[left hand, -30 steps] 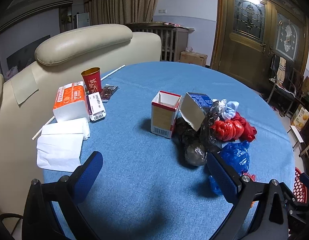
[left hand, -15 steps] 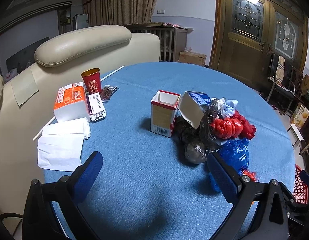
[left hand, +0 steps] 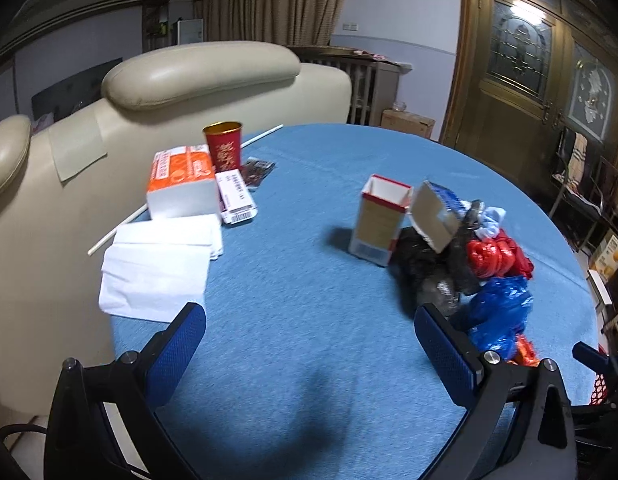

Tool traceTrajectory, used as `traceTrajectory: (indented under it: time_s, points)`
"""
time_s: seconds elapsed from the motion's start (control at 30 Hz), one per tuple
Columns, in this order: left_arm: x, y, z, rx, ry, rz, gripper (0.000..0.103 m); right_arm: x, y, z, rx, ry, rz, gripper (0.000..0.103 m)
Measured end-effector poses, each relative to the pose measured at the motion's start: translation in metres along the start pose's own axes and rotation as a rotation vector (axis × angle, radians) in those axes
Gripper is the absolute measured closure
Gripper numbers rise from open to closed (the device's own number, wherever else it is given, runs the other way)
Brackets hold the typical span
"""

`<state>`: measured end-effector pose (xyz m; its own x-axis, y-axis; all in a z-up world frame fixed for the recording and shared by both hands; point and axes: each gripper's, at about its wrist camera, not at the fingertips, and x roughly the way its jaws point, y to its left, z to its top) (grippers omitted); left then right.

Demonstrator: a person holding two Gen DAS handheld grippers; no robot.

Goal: Collect trash
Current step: 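Move the right tool to the orange bag while the left tool reaches the blue plastic bag, then close the right tool on the orange bag while the left tool grasps the blue bag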

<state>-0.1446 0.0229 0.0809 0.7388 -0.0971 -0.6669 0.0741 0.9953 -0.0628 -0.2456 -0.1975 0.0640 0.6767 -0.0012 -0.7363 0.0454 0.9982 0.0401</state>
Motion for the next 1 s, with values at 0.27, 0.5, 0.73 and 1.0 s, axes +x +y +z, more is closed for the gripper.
traceTrajectory:
  time_s: [0.27, 0.5, 0.73, 1.0]
  points:
    - [0.012, -0.005, -0.007, 0.009, 0.031, -0.031, 0.0, 0.024, -0.006, -0.005, 0.013, 0.052, -0.01, 0.003]
    - [0.015, -0.029, -0.008, 0.053, 0.047, -0.084, 0.0, 0.041, -0.013, -0.004, 0.034, 0.115, 0.009, 0.052]
    - [0.003, -0.073, -0.003, 0.156, 0.024, -0.183, 0.0, 0.031, -0.028, -0.011, 0.082, 0.11, 0.045, 0.067]
    - [0.01, -0.138, -0.008, 0.266, 0.061, -0.289, 0.0, 0.009, -0.054, -0.024, 0.136, 0.08, 0.021, 0.067]
